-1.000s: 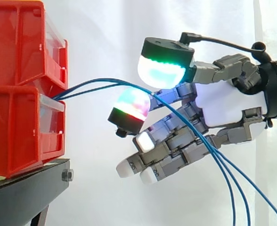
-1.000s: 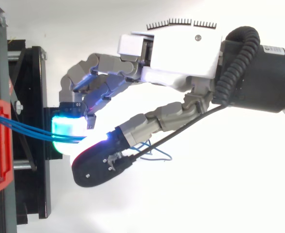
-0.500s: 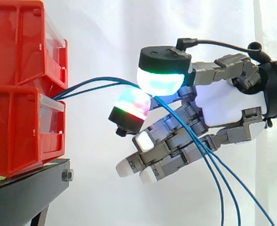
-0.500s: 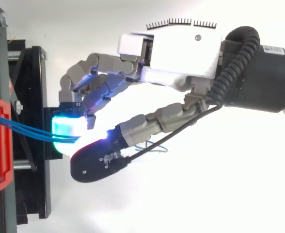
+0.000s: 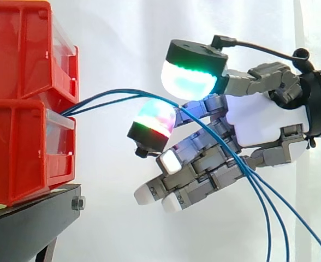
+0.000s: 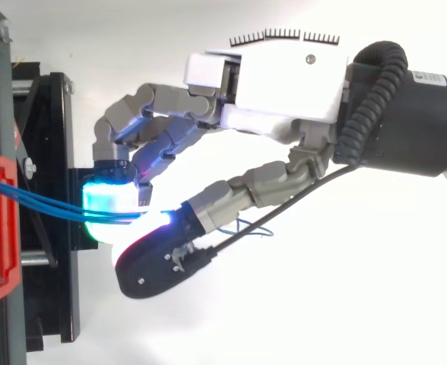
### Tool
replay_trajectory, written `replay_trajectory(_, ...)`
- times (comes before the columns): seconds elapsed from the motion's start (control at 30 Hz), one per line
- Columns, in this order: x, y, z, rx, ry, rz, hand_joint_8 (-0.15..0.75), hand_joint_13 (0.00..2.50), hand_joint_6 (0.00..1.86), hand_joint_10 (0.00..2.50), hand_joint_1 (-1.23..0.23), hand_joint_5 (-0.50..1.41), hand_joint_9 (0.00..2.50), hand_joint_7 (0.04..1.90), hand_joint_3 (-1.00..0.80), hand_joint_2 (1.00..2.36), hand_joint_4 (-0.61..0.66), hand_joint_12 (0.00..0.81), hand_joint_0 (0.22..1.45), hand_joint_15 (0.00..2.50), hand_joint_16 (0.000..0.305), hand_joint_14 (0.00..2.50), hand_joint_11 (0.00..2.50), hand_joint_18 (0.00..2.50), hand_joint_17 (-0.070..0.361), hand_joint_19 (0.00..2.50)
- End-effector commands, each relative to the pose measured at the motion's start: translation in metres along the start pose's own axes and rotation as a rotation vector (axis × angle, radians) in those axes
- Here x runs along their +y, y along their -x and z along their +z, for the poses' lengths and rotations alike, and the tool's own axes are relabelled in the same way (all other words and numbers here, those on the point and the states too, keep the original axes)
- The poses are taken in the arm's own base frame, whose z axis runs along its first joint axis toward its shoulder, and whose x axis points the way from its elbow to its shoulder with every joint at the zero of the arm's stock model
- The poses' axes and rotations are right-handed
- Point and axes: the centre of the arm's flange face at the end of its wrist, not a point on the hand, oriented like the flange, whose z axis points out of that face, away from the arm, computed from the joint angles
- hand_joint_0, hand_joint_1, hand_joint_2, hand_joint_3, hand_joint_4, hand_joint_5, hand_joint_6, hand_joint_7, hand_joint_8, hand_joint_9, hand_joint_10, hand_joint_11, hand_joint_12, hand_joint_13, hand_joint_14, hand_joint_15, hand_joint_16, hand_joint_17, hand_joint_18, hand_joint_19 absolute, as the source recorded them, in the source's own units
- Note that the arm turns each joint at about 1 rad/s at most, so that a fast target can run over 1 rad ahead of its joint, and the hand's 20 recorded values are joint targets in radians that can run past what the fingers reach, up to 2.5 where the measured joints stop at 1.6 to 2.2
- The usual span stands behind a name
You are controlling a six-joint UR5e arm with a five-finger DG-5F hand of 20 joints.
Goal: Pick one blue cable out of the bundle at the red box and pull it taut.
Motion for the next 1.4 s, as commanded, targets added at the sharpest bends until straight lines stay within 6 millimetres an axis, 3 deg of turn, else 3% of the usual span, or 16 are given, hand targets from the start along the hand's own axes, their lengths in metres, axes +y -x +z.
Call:
replay_trajectory(0.0,-0.0001,0.0000,-0.0001,0.000,-0.001,0.000,0.340,0.37,0.84,0.02,-0.71,-0.15,0.86,1.02,-0.50,1.00,0.15,0.341,0.58,0.14,0.049,0.00,0.77,0.34,0.111,0.20)
replay_trajectory(0.3,0.0001,0.0000,0.0001,0.000,0.001,-0.003,0.340,0.38,0.87,0.02,-0.83,-0.15,0.86,1.05,-0.32,1.01,0.08,0.340,0.66,0.13,0.048,0.00,0.83,0.35,0.108,0.16)
replay_trajectory(0.43,-0.0001,0.0000,-0.0001,0.000,-0.001,-0.003,0.326,0.38,0.88,0.02,-0.97,-0.15,0.88,1.03,-0.43,1.01,0.01,0.337,0.73,0.13,0.048,0.00,0.87,0.35,0.109,0.11)
replay_trajectory(0.57,-0.0001,0.0000,-0.0001,0.000,-0.001,-0.003,0.314,0.37,0.87,0.02,-1.02,-0.16,0.87,1.01,-0.50,1.00,0.06,0.332,0.74,0.11,0.048,0.00,0.87,0.34,0.109,0.10)
replay_trajectory(0.63,-0.0001,0.0000,-0.0001,0.000,-0.001,-0.003,0.313,0.37,0.87,0.02,-1.01,-0.15,0.87,1.01,-0.50,1.00,0.11,0.330,0.69,0.11,0.048,0.00,0.87,0.34,0.109,0.12)
replay_trajectory(0.77,0.0000,-0.0011,-0.0001,0.002,0.000,-0.003,0.328,0.38,0.86,0.02,-0.82,-0.14,0.89,1.01,-0.50,1.00,0.14,0.338,0.55,0.13,0.050,0.00,0.85,0.35,0.112,0.16)
replay_trajectory(0.93,-0.0006,-0.0023,-0.0003,0.003,-0.002,-0.004,0.333,0.38,0.86,0.01,-0.64,-0.14,0.90,1.04,-0.50,1.00,0.14,0.335,0.56,0.14,0.049,0.01,0.82,0.33,0.110,0.19)
replay_trajectory(1.0,0.0002,-0.0023,-0.0002,0.003,0.000,-0.004,0.331,0.39,0.86,0.02,-0.65,-0.14,0.90,1.07,-0.50,1.00,0.13,0.329,0.59,0.15,0.048,0.01,0.81,0.33,0.108,0.20)
replay_trajectory(1.17,0.0000,-0.0023,-0.0003,0.003,-0.002,-0.003,0.341,0.41,0.91,0.02,-0.73,-0.14,0.88,1.11,-0.28,1.01,0.16,0.329,0.61,0.16,0.048,0.01,0.82,0.36,0.107,0.19)
replay_trajectory(1.37,-0.0001,-0.0023,-0.0005,0.003,-0.003,-0.001,0.337,0.43,0.92,0.02,-0.86,-0.14,0.86,1.14,-0.20,1.02,0.07,0.331,0.66,0.16,0.047,0.01,0.81,0.38,0.107,0.16)
